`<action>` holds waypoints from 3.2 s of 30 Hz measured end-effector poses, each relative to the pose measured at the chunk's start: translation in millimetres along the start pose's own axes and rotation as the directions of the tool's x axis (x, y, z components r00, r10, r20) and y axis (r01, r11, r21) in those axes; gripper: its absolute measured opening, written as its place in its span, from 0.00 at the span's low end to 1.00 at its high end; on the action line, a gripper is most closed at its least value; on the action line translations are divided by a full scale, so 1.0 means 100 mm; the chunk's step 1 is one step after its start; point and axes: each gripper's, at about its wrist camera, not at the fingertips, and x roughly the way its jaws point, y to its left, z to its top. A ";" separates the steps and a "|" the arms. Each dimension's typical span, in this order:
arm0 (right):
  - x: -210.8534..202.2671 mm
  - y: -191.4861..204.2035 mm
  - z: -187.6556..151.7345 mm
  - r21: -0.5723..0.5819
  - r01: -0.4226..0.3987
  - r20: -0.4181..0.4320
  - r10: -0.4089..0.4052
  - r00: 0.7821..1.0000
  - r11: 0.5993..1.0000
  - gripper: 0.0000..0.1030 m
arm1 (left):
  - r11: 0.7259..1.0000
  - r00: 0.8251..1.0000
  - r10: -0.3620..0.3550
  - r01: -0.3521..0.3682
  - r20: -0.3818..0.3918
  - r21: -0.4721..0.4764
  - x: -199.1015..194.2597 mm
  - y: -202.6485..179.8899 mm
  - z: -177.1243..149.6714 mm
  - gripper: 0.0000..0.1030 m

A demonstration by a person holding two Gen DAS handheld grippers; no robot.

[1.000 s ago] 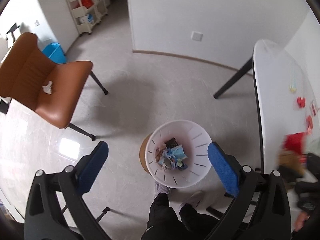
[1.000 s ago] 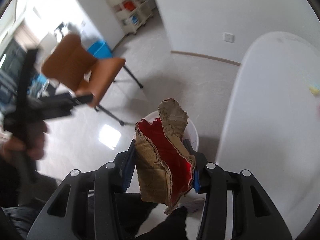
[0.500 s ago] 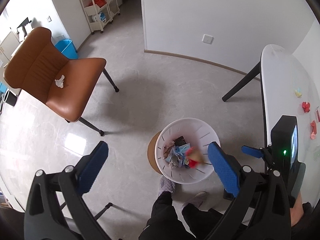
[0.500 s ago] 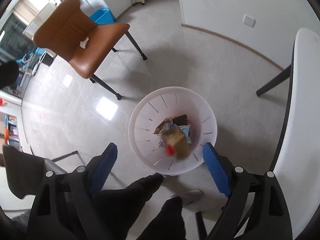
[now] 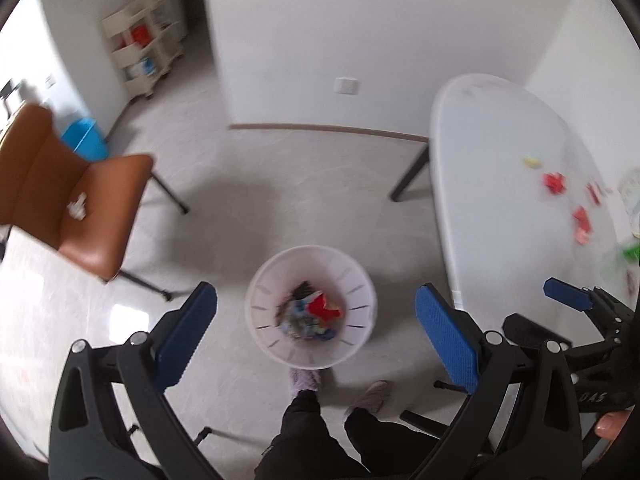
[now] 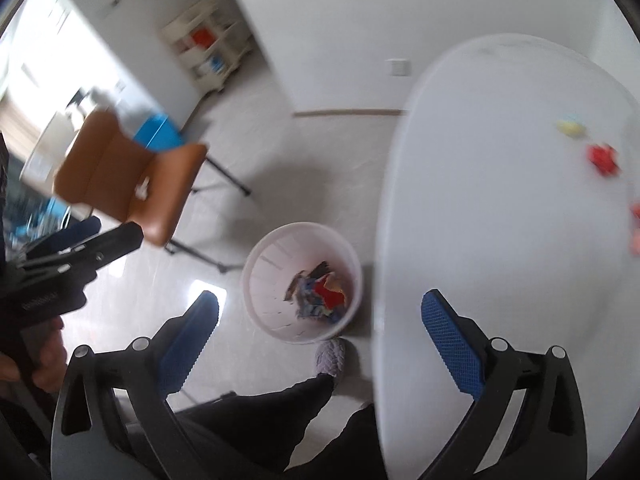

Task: Collect trash
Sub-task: 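Move both grippers back over the table toward the red paper scraps, then grasp the blue-yellow paper with the left gripper while the right grasps the red crumpled paper, then carry both papers to the bin and open both grippers over it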

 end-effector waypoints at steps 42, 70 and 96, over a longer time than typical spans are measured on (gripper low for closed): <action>-0.70 -2.76 -0.70 0.616 0.224 0.039 -0.314 0.949 0.755 0.97 | 0.789 0.985 -0.173 0.131 0.013 0.600 1.25 -3.39 0.96 0.92; -0.34 -3.59 0.18 0.606 0.253 0.040 -0.347 0.937 0.754 0.97 | 0.728 0.959 -0.272 0.258 -0.078 0.635 2.77 -4.52 1.83 0.31; 0.69 -3.78 1.27 0.460 0.384 0.001 -0.432 0.902 0.801 0.46 | 0.954 0.990 -0.138 0.129 0.014 0.269 1.52 -2.11 1.39 0.31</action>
